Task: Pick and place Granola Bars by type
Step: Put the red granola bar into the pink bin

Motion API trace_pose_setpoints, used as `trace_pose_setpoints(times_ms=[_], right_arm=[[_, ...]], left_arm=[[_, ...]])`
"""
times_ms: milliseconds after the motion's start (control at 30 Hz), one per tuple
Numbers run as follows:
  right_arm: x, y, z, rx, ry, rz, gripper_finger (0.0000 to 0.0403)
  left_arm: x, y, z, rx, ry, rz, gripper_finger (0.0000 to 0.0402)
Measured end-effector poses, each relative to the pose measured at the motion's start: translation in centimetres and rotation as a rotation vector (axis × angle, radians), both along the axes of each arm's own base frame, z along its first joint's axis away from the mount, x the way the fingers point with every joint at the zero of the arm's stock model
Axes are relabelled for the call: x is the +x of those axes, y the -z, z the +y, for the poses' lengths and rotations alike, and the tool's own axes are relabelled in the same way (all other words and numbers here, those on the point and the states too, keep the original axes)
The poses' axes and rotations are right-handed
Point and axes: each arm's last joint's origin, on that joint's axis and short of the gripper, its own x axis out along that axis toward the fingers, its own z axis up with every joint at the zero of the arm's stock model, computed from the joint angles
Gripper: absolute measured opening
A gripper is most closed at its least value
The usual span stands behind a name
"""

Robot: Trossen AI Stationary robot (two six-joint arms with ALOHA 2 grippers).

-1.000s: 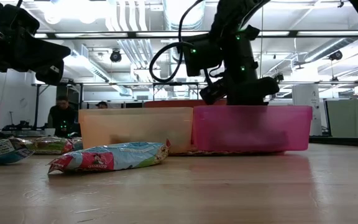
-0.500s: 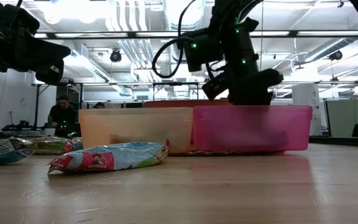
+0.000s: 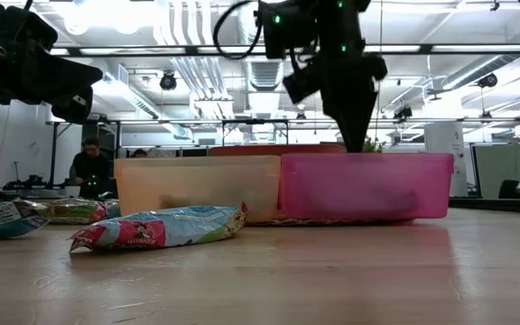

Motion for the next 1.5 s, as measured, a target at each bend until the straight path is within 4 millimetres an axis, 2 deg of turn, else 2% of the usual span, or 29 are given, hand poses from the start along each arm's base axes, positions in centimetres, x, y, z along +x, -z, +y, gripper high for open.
trace_pose_setpoints(times_ms=[400,733,900,1100,1367,1500], right_arm=[[-1.0,-6.8,0.0,-0.015,-0.114,-0.175,0.0201],[-2.3,-9.8,0.7,-0.012,-0.315,-0.187,0.0201],[-2.2,-10.7,1.6,0.047,-0.387,-0.237,0.0229],[-2.1,-11.1,2.5,-0.031,-0.416,-0.239,0.0291],[-1.9,-10.5,7.3,-0.107,-0.663,-0.257,0.0344],[-1.2,-10.1,9.3,-0.124,-0.724,-0.301,0.0359]], left_arm=[[0.0,0.0,0.0,0.000,0.000,0.000,0.0000],[0.0,0.0,0.0,0.000,0.000,-0.001,0.0000],[0.0,0.0,0.0,0.000,0.000,0.000,0.0000],[0.0,0.0,0.0,0.000,0.000,0.000,0.0000],[0.0,0.0,0.0,0.000,0.000,0.000,0.0000],[0.0,0.0,0.0,0.000,0.000,0.000,0.0000]])
